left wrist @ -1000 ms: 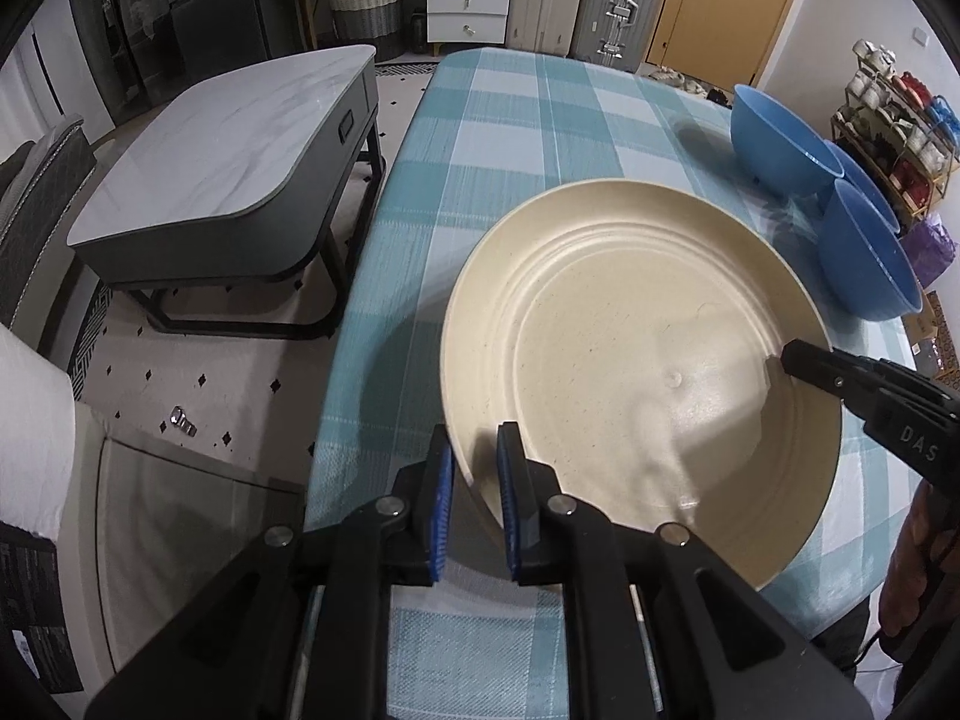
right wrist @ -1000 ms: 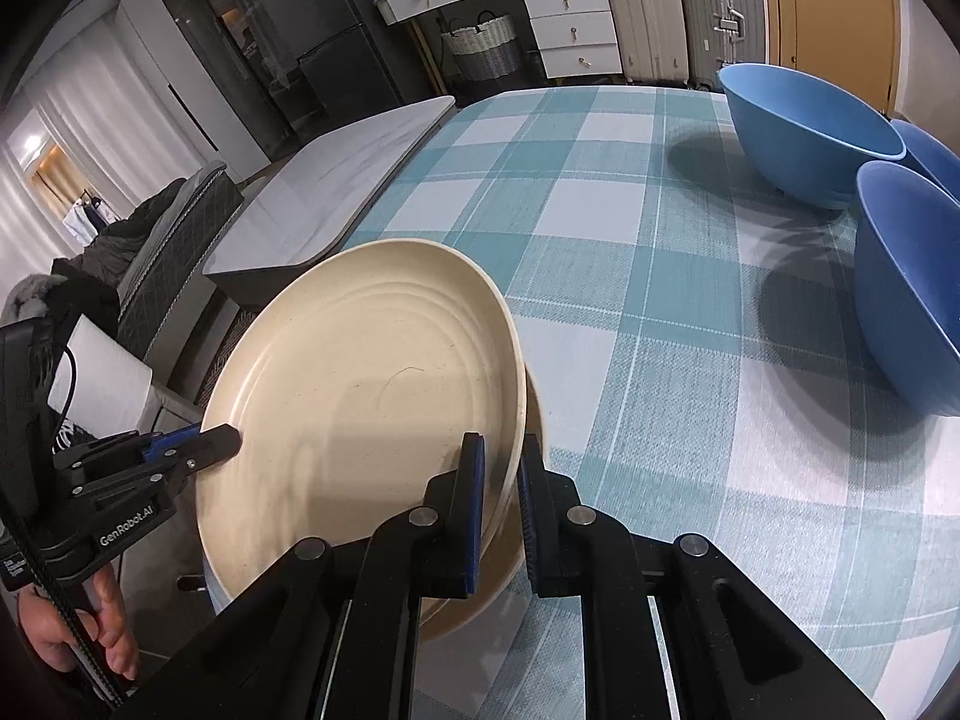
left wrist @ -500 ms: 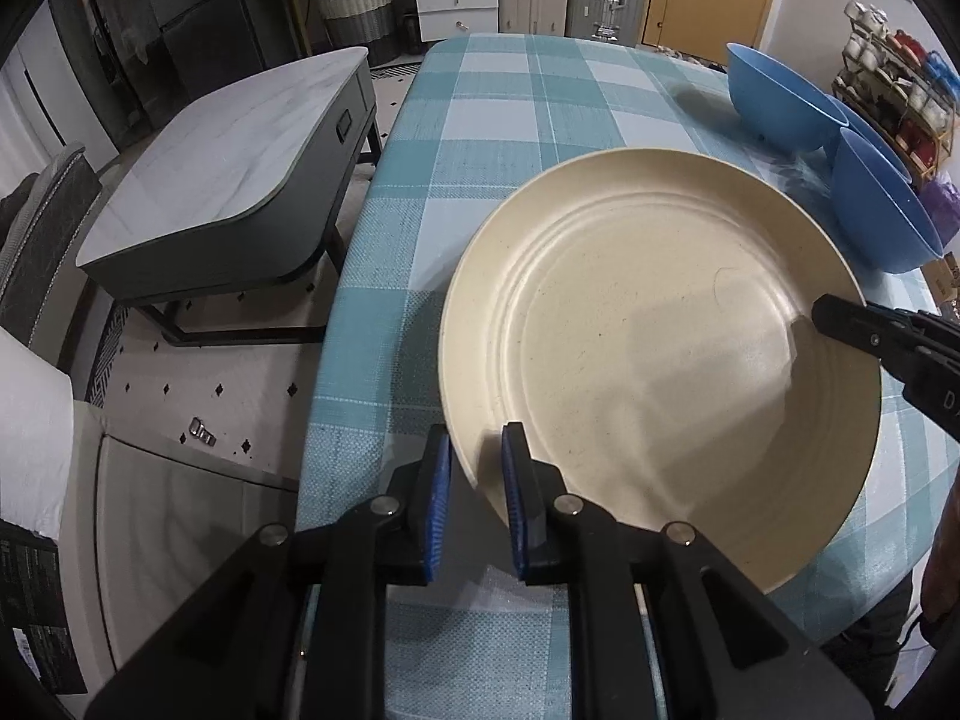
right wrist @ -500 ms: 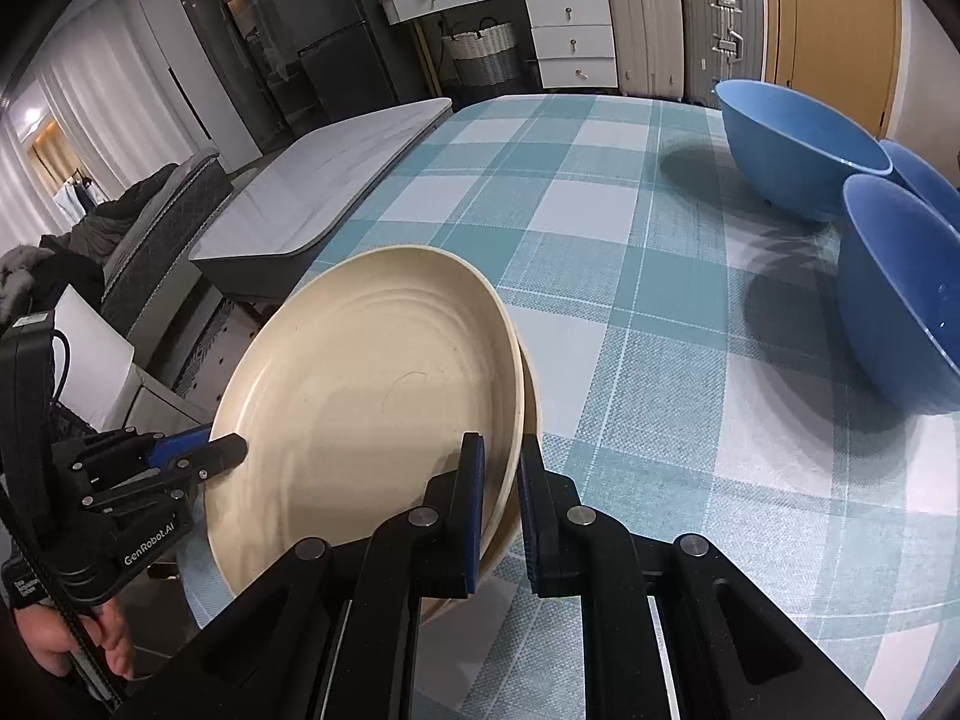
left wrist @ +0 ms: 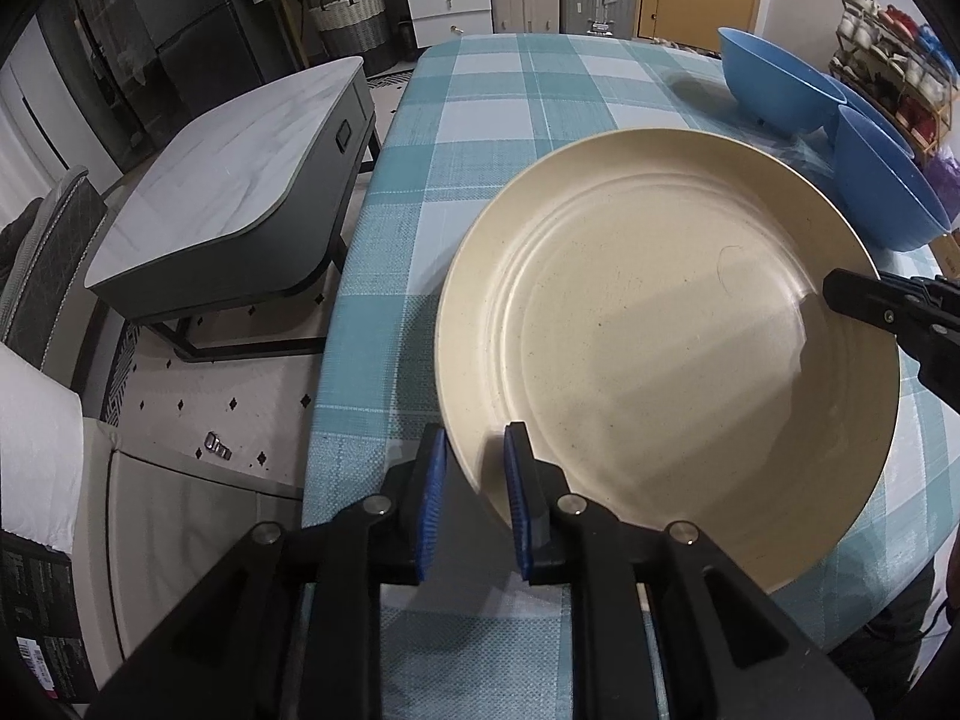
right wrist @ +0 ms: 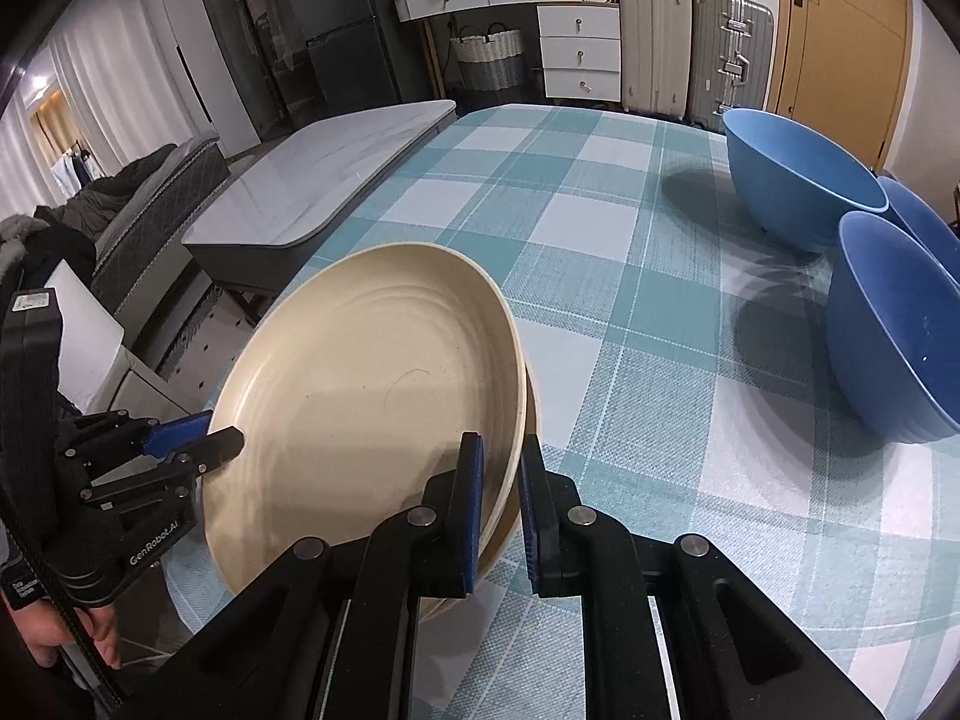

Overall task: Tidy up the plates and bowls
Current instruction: 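Carry the held plate with both tools toward the cream plate stack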

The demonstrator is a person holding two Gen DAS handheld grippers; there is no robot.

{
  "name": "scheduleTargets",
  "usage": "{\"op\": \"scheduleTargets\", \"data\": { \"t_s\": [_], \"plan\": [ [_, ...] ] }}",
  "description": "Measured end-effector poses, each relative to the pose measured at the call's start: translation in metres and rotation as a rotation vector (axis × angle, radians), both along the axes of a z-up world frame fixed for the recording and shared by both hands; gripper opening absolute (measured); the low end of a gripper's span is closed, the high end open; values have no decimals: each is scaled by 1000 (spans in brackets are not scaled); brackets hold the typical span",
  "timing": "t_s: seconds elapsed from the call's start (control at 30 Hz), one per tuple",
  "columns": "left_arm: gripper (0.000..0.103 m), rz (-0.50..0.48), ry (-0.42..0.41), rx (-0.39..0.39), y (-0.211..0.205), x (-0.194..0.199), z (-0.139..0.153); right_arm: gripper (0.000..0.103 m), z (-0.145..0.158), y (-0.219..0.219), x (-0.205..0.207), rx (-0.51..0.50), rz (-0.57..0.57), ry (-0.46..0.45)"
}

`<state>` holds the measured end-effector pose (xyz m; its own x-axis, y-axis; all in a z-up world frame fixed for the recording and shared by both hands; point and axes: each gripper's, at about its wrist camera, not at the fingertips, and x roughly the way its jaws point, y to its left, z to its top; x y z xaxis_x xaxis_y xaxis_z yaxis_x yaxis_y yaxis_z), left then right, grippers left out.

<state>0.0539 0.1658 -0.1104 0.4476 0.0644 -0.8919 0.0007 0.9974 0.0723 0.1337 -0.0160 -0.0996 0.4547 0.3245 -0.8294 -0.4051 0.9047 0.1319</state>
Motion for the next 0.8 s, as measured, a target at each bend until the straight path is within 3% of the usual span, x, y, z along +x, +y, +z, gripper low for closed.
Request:
{"op": "scheduleTargets", "data": {
  "t_s": [0.8],
  "plan": [
    [21, 4, 4, -15, 0, -4, -3, 13, -9, 8, -3, -98, 32, -23]
  ]
}}
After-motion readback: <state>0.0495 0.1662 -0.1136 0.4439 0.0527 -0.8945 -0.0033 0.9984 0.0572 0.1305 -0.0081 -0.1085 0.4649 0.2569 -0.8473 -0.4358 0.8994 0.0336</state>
